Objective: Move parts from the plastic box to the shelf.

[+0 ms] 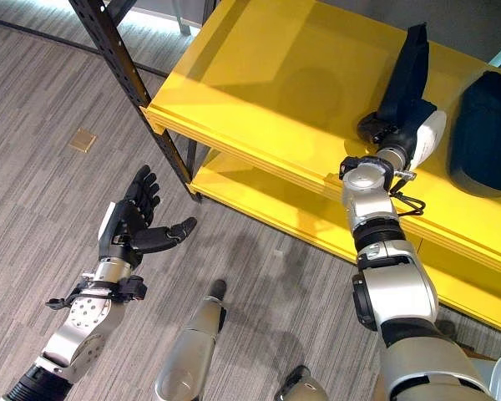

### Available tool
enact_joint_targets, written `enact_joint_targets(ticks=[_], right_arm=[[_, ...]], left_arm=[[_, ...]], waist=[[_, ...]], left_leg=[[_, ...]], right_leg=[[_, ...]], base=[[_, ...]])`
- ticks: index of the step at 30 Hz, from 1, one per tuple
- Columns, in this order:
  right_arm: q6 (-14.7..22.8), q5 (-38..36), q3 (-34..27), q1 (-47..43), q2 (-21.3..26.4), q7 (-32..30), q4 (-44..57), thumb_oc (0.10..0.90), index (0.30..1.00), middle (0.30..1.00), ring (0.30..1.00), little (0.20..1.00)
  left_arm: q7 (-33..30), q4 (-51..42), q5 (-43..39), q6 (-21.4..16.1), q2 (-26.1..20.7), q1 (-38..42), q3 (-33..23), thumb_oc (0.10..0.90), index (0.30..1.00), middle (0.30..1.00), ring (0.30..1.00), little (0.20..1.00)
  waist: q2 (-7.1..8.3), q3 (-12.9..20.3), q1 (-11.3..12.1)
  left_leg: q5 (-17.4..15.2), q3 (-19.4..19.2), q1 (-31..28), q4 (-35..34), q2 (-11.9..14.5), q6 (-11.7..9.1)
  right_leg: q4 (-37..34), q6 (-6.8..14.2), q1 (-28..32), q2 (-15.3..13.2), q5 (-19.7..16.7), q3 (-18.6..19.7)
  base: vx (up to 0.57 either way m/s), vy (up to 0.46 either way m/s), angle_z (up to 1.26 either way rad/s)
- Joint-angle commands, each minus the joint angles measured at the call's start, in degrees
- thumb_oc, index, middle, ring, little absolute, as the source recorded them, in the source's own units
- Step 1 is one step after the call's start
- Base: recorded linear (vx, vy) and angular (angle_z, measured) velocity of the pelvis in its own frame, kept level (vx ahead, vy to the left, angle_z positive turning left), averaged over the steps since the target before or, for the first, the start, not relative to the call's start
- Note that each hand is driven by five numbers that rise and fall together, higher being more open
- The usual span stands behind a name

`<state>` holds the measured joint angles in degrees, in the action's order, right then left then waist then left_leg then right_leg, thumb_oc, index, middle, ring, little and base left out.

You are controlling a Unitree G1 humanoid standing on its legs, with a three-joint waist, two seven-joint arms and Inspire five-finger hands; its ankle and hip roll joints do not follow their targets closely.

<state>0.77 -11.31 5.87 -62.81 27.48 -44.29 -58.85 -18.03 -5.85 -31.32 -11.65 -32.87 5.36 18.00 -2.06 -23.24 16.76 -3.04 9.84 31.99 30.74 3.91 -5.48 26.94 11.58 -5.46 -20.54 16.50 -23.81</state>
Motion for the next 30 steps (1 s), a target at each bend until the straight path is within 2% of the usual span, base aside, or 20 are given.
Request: enact_joint_targets(ticks=[1, 3, 4, 5, 6, 7, 9, 10, 11, 12, 16, 24, 30], right_arm=[[4.65, 2.17, 1.6, -3.94, 5.46, -2.01, 2.41, 0.4, 0.3, 0.3, 0.3, 0.3], [4.51, 2.19, 2.26, -4.27, 5.51, -1.22, 1.79, 0.4, 0.3, 0.3, 0.3, 0.3], [4.39, 2.21, 2.85, -4.3, 5.42, -0.19, 1.63, 0.4, 0.3, 0.3, 0.3, 0.3], [4.44, 1.84, 3.21, -4.55, 5.46, 0.57, 1.16, 0.58, 0.553, 0.553, 0.553, 0.553], [4.74, 1.2, 3.42, -4.73, 5.45, 1.34, 0.97, 0.9, 1.0, 1.0, 1.0, 1.0], [4.52, 0.73, 3.95, -4.82, 5.44, 2.46, 0.53, 0.9, 1.0, 1.0, 1.0, 1.0], [4.82, 0.17, 4.58, -5.51, 5.37, 2.95, -0.31, 0.9, 1.0, 1.0, 1.0, 1.0], [5.03, -0.12, 4.65, -5.66, 5.26, 3.0, -0.2, 0.9, 1.0, 1.0, 1.0, 1.0], [5.1, -0.3, 4.77, -5.77, 5.15, 3.15, -0.18, 0.9, 1.0, 1.0, 1.0, 1.0], [5.38, -0.49, 4.78, -5.77, 5.1, 3.31, 0.01, 0.9, 1.0, 1.0, 1.0, 1.0], [6.17, -1.33, 4.46, -5.41, 4.78, 3.1, 3.31, 0.9, 1.0, 1.0, 1.0, 1.0], [7.27, 1.05, 2.87, -3.89, 4.47, 1.51, 16.42, 0.9, 1.0, 1.0, 1.0, 1.0], [7.2, 4.33, 1.43, -2.33, 2.46, 0.59, 26.25, 0.9, 1.0, 1.0, 1.0, 1.0]], left_arm=[[-0.16, -5.74, 0.78, -6.9, -0.99, 2.77, -2.95, 0.9, 1.0, 1.0, 1.0, 1.0], [-0.04, -5.74, 0.79, -6.95, -1.08, 2.69, -3.17, 0.9, 1.0, 1.0, 1.0, 1.0], [0.03, -5.64, 0.72, -6.93, -1.08, 2.63, -3.25, 0.9, 1.0, 1.0, 1.0, 1.0], [0.11, -5.62, 0.72, -6.97, -1.13, 2.6, -3.32, 0.9, 1.0, 1.0, 1.0, 1.0], [0.22, -5.63, 0.7, -6.96, -1.18, 2.52, -3.45, 0.9, 1.0, 1.0, 1.0, 1.0], [0.33, -5.58, 0.52, -6.91, -1.12, 2.39, -3.57, 0.9, 1.0, 1.0, 1.0, 1.0], [0.48, -5.62, 0.38, -6.81, -1.09, 2.09, -3.81, 0.9, 1.0, 1.0, 1.0, 1.0], [0.45, -5.78, 0.28, -6.84, -1.15, 1.96, -3.9, 0.9, 1.0, 1.0, 1.0, 1.0], [0.35, -5.75, 0.24, -6.83, -1.11, 1.86, -3.99, 0.9, 1.0, 1.0, 1.0, 1.0], [0.37, -5.75, 0.13, -6.86, -1.1, 1.79, -4.06, 0.9, 1.0, 1.0, 1.0, 1.0], [-0.02, -5.72, 0.16, -6.81, -1.21, 1.45, -4.72, 0.9, 1.0, 1.0, 1.0, 1.0], [-0.13, -6.07, -0.1, -6.58, -1.46, 0.53, -5.67, 0.9, 1.0, 1.0, 1.0, 1.0], [-0.29, -6.26, -0.17, -6.29, -1.66, 0.47, -5.99, 0.9, 1.0, 1.0, 1.0, 1.0]], waist=[[0.14, 2.82, -1.18], [0.25, 2.82, -1.13], [0.64, 2.92, -1.11], [0.74, 2.94, -1.1], [0.53, 2.83, -1.12], [0.91, 3.03, -1.16], [1.02, 3.07, -1.27], [0.79, 2.93, -1.23], [1.06, 3.06, -1.31], [0.81, 2.99, -1.3], [1.0, 3.07, -1.51], [1.38, 3.64, -1.86], [2.02, 3.83, -1.75]], left_leg=[[-1.56, -0.3, 2.03, 2.48, 3.47, 0.64], [-1.5, -0.29, 2.04, 2.39, 3.51, 0.59], [-2.84, -0.23, 1.61, 2.71, 3.57, 0.2], [-2.84, -0.3, 1.56, 2.63, 3.6, 0.17], [-1.56, -0.47, 1.96, 2.32, 3.57, 0.52], [-2.8, -0.38, 1.48, 2.5, 3.67, 0.12], [-2.81, -0.47, 1.38, 2.46, 3.72, 0.11], [-1.54, -0.6, 1.82, 2.29, 3.68, 0.51], [-2.82, -0.47, 1.45, 2.6, 3.75, 0.12], [-1.39, -0.54, 1.85, 2.09, 3.72, 0.51], [-1.28, -0.66, 1.74, 1.76, 3.6, 0.56], [-0.98, -0.43, 2.14, 1.32, 3.34, 0.45], [-0.99, -0.26, 2.36, 1.42, 3.24, 0.57]], right_leg=[[1.83, -5.37, 0.3, 3.42, -0.39, 3.31], [1.82, -5.36, 0.32, 3.46, -0.39, 3.22], [1.84, -5.15, 0.77, 3.6, 0.5, 3.77], [1.74, -5.12, 0.81, 3.63, 0.47, 3.78], [1.56, -5.35, 0.51, 3.5, -0.44, 3.26], [1.5, -5.13, 1.0, 3.66, 0.37, 3.75], [1.45, -5.08, 1.0, 3.68, 0.2, 3.75], [1.43, -5.31, 0.58, 3.53, -0.64, 3.32], [1.42, -5.04, 0.99, 3.69, 0.15, 3.81], [1.25, -5.25, 0.6, 3.59, -0.76, 3.28], [0.98, -5.2, 0.71, 3.57, -0.98, 3.16], [0.71, -5.27, 0.82, 3.45, -1.12, 2.58], [0.76, -5.31, 0.78, 3.54, -1.12, 2.43]], base=[[0.0, 0.0, 0.0], [0.03, -0.024, 0.0], [0.07, -0.047, 0.0], [0.0, 0.0, 0.0], [0.0, 0.0, 0.0], [0.0, 0.0, 0.0], [0.01, -0.005, -0.03], [0.0, -0.003, -0.03], [-0.06, 0.033, -0.03], [0.01, 0.0, -0.06], [-0.01, 0.008, -0.02], [0.0, -0.002, 0.0], [0.0, -0.003, 0.01]])
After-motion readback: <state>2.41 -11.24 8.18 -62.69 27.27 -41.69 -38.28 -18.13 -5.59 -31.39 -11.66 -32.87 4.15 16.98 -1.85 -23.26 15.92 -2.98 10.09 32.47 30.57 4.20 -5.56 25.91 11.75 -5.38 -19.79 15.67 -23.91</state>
